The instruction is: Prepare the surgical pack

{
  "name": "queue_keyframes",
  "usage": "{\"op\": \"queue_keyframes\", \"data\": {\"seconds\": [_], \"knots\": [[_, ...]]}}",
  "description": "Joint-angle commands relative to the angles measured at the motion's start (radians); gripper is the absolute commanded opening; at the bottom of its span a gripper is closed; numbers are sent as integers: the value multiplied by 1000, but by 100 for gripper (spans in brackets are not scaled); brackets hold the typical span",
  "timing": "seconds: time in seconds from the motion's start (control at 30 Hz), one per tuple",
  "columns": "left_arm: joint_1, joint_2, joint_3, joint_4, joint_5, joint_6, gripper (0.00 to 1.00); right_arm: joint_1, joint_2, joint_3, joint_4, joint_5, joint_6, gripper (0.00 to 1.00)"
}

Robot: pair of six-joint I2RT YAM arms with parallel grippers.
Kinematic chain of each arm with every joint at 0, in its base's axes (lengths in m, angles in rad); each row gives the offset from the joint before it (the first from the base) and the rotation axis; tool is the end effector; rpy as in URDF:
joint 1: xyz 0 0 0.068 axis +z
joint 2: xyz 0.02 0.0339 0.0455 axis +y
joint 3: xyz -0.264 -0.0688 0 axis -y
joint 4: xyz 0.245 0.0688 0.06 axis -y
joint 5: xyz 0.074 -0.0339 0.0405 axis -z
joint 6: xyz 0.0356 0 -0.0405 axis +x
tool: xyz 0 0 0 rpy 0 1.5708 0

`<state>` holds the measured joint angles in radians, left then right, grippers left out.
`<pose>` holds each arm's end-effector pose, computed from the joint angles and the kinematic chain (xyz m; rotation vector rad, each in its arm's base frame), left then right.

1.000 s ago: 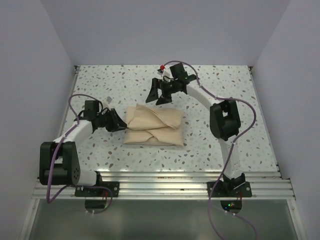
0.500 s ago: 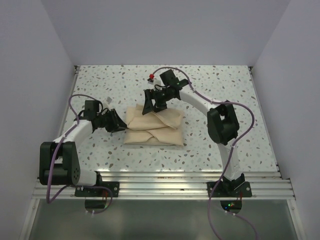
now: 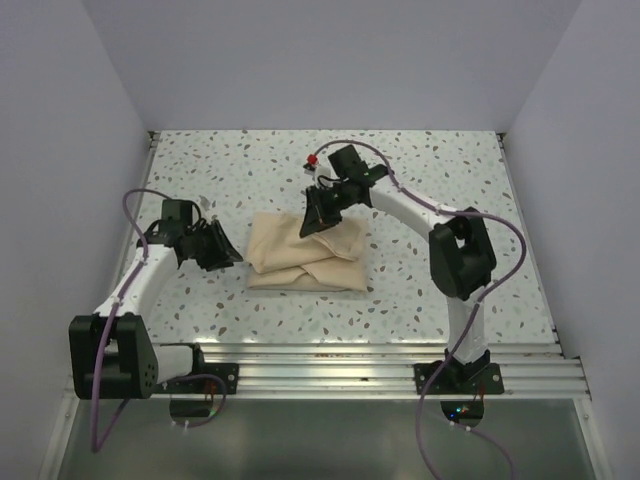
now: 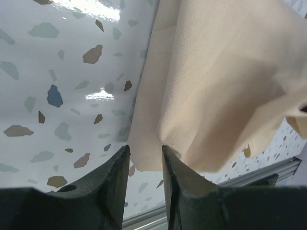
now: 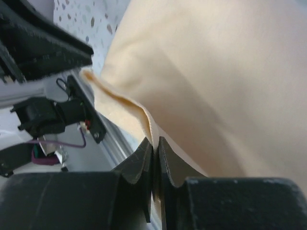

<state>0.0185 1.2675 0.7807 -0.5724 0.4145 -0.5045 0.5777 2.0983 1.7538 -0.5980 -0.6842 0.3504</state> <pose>0.2382 -0.0099 0.2109 -0.5458 2.6048 -0.7096 0.3760 0.2719 0.2332 -0.5987 2.5705 1.2162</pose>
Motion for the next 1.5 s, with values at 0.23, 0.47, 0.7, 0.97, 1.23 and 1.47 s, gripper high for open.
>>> {"op": "queue_keyframes", "data": {"seconds": [0.23,0.47,0.7,0.97,1.23,1.47], "knots": [[6,-30,83,-50,-88,-11,37,88,-412,-460,44,-23,-4,12],[8,32,127,-76,-71,11,36,160,-454,-592,98,2,30,19],[9,85,186,-84,-48,24,36,168,-443,-700,104,37,36,43],[11,157,221,-90,-28,54,35,159,-593,-669,-42,135,15,72],[8,130,200,87,237,41,11,-27,-670,-580,-73,218,76,52],[-8,130,115,235,354,-28,0,-140,-500,-597,23,23,93,18]]}}
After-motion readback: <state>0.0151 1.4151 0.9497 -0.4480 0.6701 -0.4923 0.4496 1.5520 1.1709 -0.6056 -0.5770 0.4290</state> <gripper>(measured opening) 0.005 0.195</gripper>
